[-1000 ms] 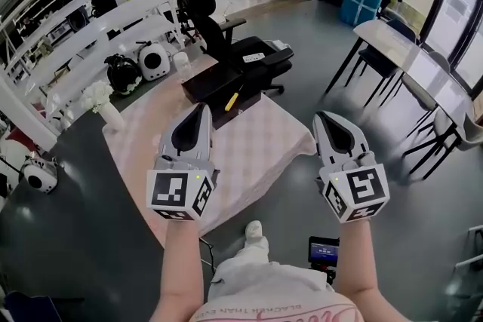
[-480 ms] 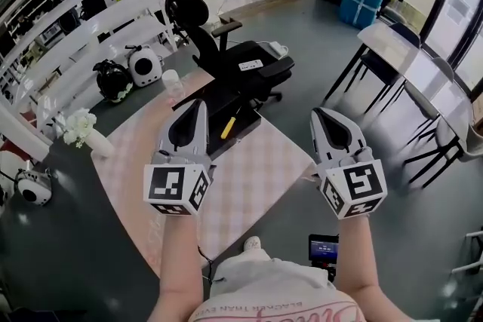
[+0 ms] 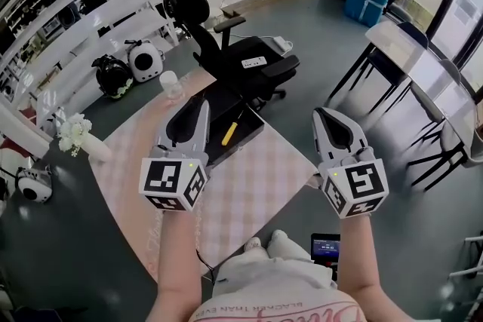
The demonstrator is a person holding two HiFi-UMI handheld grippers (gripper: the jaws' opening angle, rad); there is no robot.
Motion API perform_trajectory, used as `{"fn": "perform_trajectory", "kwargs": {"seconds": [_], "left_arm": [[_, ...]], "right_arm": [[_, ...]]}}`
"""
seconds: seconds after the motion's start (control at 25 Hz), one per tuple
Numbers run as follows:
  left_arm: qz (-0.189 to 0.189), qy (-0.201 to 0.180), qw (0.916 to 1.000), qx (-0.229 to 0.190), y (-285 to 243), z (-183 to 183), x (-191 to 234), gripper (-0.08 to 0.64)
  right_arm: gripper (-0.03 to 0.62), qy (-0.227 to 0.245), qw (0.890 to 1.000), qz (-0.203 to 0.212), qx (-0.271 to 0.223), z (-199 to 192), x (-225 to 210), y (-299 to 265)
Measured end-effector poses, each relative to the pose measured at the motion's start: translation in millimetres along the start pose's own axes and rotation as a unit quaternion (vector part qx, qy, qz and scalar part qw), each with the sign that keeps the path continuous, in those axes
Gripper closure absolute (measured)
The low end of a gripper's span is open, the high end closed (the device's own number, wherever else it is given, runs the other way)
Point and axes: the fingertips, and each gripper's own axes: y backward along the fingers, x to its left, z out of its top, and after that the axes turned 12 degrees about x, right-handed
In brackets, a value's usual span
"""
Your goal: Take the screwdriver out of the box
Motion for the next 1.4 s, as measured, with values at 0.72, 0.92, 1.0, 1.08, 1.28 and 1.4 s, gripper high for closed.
{"fn": "perform_trajectory", "kwargs": {"seconds": [0.72,0.92,1.0,1.08,1.28,1.4], "left_arm": [[-0.038,0.004,0.9878,0.151,-94.0,-70.2,-4.4,0.367],[-0.063,0.023,0.9734,0.219,-117.3,-116.0,-4.7,0.367],[-0.072,0.026,0.9654,0.250,-123.8,-135.3,-3.7,0.368],[-0.080,0.027,0.9567,0.279,-130.1,-153.0,-3.6,0.368],[-0.107,0.023,0.9286,0.354,-141.5,-202.1,-8.5,0.368],[-0.125,0.028,0.9077,0.399,-146.9,-233.9,-12.8,0.368]], "right_arm": [[0.586,-0.013,0.998,0.045,0.043,-41.9,-36.6,-69.7],[0.586,-0.015,0.996,0.062,0.067,-66.0,-37.8,-96.5],[0.586,-0.017,0.994,0.069,0.078,-75.7,-36.2,-106.8],[0.586,-0.021,0.993,0.075,0.088,-84.8,-35.5,-116.2],[0.586,-0.031,0.989,0.092,0.113,-108.6,-32.0,-134.1],[0.586,-0.032,0.986,0.101,0.126,-121.3,-29.3,-141.7]]}}
